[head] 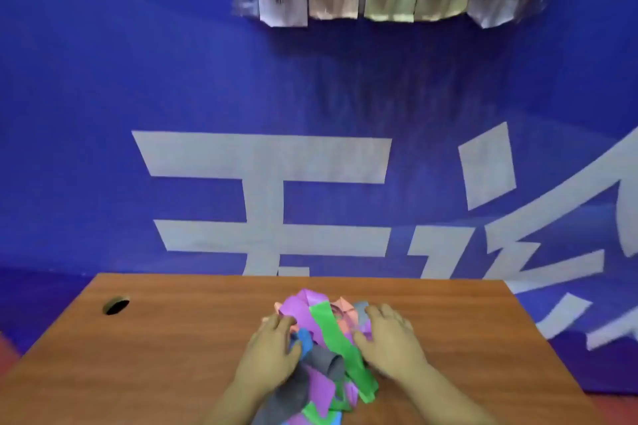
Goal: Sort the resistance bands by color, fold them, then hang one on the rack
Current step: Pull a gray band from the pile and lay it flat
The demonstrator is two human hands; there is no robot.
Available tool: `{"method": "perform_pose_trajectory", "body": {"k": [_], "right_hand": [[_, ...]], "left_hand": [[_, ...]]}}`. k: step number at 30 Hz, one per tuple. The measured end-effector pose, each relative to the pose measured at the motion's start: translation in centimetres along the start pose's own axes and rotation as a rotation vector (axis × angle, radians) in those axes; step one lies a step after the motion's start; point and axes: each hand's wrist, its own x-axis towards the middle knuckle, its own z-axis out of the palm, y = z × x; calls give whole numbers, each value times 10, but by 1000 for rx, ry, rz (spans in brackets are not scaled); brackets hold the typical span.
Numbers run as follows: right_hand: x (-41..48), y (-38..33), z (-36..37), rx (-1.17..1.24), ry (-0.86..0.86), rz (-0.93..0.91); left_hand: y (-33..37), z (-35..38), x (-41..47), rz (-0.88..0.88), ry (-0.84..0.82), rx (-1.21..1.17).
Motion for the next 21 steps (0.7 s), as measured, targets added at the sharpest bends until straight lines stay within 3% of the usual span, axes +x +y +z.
{"method": "perform_pose_trajectory", "body": {"k": [6,13,21], "right_hand": [[16,-8,70,63,3,-73],[20,2,123,184,141,-162],[-3,-7,75,359,355,-350]], "left_hand": [[-17,63,5,98,-10,-113],[-29,93,8,187,130,-155],[-9,71,-15,75,215,-300]]}}
